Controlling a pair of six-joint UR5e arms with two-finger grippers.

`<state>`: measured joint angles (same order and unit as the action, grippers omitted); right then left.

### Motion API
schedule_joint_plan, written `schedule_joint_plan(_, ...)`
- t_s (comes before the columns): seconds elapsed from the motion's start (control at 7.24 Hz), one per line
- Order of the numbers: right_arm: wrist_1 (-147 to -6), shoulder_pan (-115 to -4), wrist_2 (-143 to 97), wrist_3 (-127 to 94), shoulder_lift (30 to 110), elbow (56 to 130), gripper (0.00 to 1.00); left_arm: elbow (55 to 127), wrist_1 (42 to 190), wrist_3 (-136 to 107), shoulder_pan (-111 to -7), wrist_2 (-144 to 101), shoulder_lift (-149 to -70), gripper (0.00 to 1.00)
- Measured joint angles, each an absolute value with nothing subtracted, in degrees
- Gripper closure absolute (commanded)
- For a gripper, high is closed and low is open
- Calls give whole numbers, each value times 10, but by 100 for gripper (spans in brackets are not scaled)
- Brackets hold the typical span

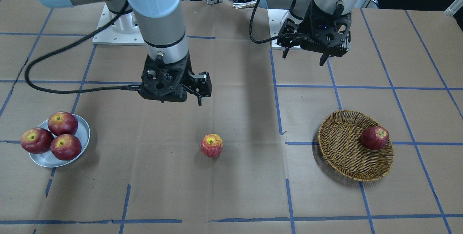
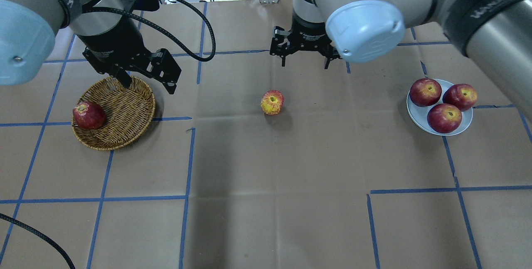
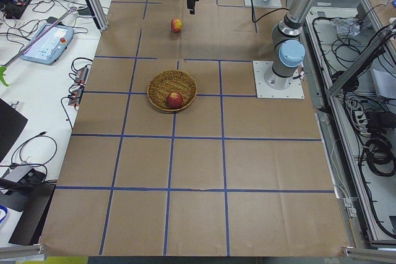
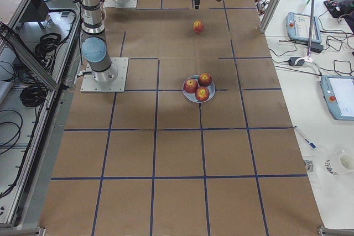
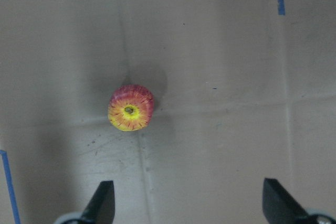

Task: Transfer apple from basket to plate
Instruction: 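Reach the right gripper to the apple on the table and grasp it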

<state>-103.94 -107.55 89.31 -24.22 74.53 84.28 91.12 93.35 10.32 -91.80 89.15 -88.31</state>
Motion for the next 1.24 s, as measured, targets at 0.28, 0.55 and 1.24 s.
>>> schedule_joint_plan(0.28, -1093, -1101, 894, -269, 689, 840, 0, 922, 932, 106, -917, 891, -878, 1)
schedule_joint_plan(0.55, -1146, -1107, 895, -270, 652, 856, 0, 928, 932, 107, -916, 892, -876, 1)
schedule_joint_plan(1.24, -1307, -1110, 910, -265, 582, 922, 0, 930, 932, 106, -917, 892, -873, 1)
